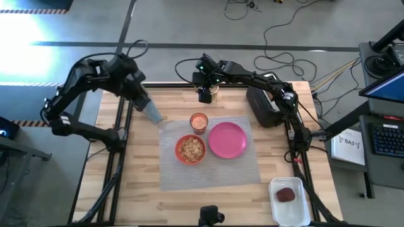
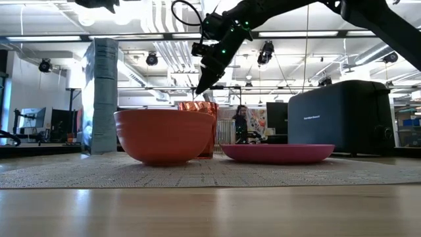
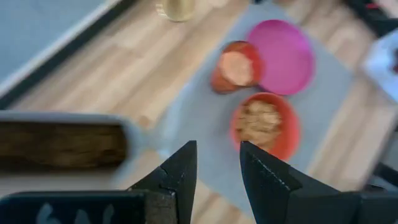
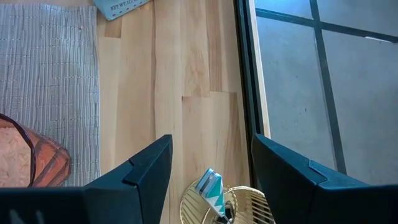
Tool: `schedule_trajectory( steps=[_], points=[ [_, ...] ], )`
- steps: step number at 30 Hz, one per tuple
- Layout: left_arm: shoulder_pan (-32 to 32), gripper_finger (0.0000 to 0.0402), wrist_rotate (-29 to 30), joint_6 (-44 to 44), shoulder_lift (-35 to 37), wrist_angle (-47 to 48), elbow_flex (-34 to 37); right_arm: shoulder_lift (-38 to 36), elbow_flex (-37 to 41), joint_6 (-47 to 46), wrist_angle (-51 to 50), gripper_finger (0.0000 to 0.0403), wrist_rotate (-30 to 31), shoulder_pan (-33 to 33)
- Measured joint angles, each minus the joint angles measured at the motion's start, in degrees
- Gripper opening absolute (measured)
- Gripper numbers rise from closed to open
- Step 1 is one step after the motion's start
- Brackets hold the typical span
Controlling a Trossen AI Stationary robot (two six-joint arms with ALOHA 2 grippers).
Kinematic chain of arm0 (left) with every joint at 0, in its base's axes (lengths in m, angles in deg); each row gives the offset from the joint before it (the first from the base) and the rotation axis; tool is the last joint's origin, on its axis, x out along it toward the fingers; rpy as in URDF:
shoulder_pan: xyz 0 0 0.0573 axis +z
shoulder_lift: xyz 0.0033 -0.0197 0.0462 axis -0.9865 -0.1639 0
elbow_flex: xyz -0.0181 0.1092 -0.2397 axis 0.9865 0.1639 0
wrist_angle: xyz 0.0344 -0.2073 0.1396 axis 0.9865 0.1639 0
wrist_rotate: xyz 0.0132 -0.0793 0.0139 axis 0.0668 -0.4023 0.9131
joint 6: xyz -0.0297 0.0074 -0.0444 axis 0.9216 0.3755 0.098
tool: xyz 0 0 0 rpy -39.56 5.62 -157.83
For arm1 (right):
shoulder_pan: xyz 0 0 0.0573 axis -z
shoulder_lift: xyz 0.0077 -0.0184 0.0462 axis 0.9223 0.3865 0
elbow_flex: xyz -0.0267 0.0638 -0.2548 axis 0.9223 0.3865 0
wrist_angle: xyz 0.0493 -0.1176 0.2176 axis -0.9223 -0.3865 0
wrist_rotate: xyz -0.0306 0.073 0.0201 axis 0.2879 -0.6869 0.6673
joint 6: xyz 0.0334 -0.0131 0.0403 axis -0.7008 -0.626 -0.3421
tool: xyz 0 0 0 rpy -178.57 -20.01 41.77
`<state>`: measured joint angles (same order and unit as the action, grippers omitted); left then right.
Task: Arrange a breakfast setting
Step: Pour the cereal from the blue cereal box into the orange bowl
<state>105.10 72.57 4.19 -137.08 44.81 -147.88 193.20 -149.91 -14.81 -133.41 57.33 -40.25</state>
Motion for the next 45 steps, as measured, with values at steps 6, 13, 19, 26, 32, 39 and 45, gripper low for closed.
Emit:
schedule_trajectory(
  steps=[6, 13, 19, 26, 32, 39, 45],
  points=[
    [-10.8, 0.0105, 1.6, 10.7, -0.1, -9.1, 6.4, 0.0, 0.0, 0.0, 0.0, 0.0210, 0.0, 0.0],
    [-23.3, 0.0105, 15.0, 28.2, -0.1, -24.0, 18.5, 0.0, 0.0, 0.0, 0.0, 0.0210, 0.0, 0.0],
    [-27.0, 0.0105, 29.4, 31.6, -0.1, -31.2, 24.4, 0.0, 0.0, 0.0, 0.0, 0.0210, 0.0, 0.0],
    [-27.0, 0.0105, 32.6, 33.4, -0.5, -40.4, 29.4, 0.0, 0.0, 0.0, 0.0, 0.0210, 0.0, 0.0],
    [-27.1, 0.0105, 32.6, 49.1, -1.5, -45.7, 33.7, 0.0, 0.0, 0.0, 0.0, 0.0210, 0.0, 0.0],
    [-27.1, 0.0105, 33.3, 46.3, -3.3, -44.5, 33.4, 0.0, 0.0, 0.0, 0.0, 0.0210, 0.0, 0.0],
    [-27.1, 0.0105, 33.1, 48.1, -5.7, -39.7, 28.8, 0.0, 0.0, 0.0, 0.0, 0.0210, 0.0, 0.0]
  ],
)
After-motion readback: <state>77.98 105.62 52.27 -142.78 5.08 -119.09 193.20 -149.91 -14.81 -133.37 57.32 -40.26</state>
